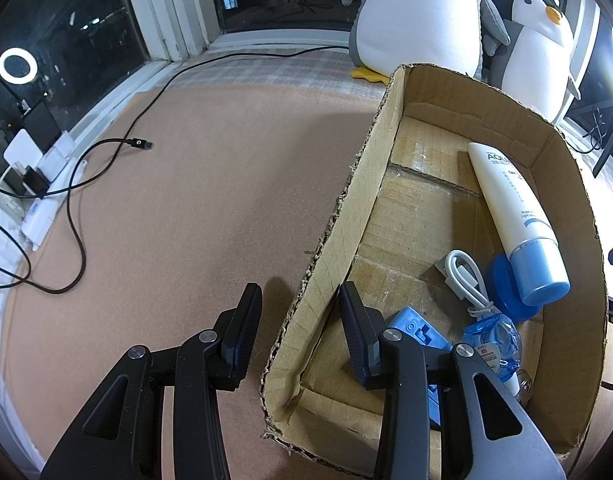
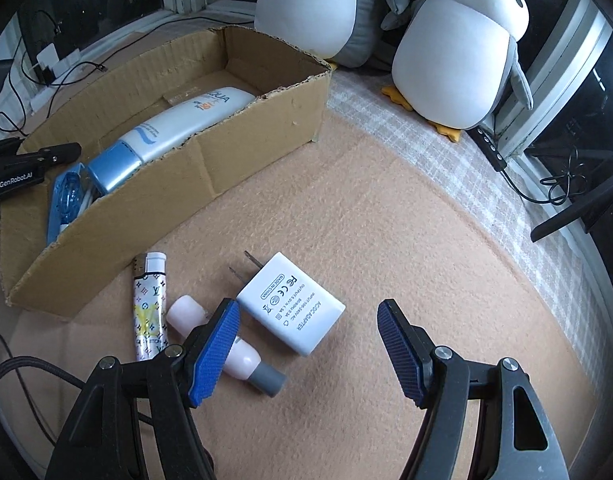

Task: Organize rigid objects
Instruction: 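Move the right tool to the white USB charger and grasp it, then carry the white charger into the box and release it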

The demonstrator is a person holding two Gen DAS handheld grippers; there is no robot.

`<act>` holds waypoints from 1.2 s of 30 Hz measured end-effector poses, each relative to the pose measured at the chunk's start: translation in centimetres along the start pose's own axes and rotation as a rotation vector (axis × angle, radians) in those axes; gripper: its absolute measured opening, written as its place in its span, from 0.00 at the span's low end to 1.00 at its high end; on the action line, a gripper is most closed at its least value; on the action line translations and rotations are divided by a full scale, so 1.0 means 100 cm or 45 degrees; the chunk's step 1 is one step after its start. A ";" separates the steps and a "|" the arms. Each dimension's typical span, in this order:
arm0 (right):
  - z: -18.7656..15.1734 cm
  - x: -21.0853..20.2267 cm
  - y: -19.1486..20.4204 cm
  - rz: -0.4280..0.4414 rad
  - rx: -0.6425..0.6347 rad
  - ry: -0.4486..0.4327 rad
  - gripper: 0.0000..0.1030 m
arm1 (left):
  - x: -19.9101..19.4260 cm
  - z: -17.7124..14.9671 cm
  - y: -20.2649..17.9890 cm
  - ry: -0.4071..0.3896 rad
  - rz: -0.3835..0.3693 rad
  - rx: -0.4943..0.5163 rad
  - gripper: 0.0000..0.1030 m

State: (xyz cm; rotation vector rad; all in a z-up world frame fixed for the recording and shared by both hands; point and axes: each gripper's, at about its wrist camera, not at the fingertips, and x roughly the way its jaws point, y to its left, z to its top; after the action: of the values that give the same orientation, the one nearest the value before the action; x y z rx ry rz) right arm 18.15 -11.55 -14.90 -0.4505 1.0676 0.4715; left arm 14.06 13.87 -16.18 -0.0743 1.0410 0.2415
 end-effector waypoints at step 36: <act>0.017 -0.036 -0.010 0.135 0.295 -0.193 0.31 | 0.001 -0.001 -0.001 -0.003 0.002 0.002 0.37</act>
State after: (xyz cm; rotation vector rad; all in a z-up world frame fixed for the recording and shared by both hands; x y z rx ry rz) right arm 18.49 -11.92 -10.82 -0.1514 0.9887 0.4613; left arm 14.07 13.79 -16.35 -0.0721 1.0393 0.2420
